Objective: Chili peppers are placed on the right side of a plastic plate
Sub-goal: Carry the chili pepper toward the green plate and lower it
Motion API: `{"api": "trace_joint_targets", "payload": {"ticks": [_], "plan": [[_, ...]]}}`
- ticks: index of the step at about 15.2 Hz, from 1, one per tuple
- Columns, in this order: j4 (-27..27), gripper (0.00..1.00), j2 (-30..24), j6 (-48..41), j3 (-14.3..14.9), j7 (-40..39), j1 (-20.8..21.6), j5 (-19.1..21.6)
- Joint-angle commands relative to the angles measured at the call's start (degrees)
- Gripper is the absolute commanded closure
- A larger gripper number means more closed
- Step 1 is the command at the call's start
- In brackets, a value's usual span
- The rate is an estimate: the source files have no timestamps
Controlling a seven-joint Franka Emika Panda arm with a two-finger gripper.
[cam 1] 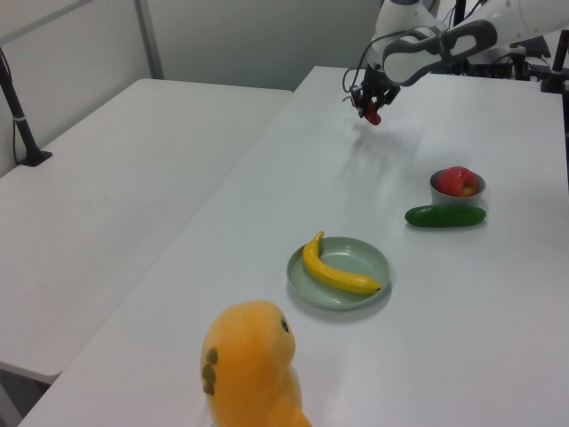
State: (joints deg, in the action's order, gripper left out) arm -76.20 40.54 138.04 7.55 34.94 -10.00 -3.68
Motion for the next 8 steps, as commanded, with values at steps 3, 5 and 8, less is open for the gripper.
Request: {"api": "trace_joint_targets", "payload": {"ticks": [3, 5, 8], "plan": [[-9.7, 0.97, -10.6, 0.5, -5.4, -5.7, 0.2, -0.4], [-13.9, 0.97, -14.2, 0.3, -7.5, -8.7, 0.5, -0.4], [-19.8, 0.97, -19.2, -0.3, -12.2, -14.8, 0.9, -0.4]]}}
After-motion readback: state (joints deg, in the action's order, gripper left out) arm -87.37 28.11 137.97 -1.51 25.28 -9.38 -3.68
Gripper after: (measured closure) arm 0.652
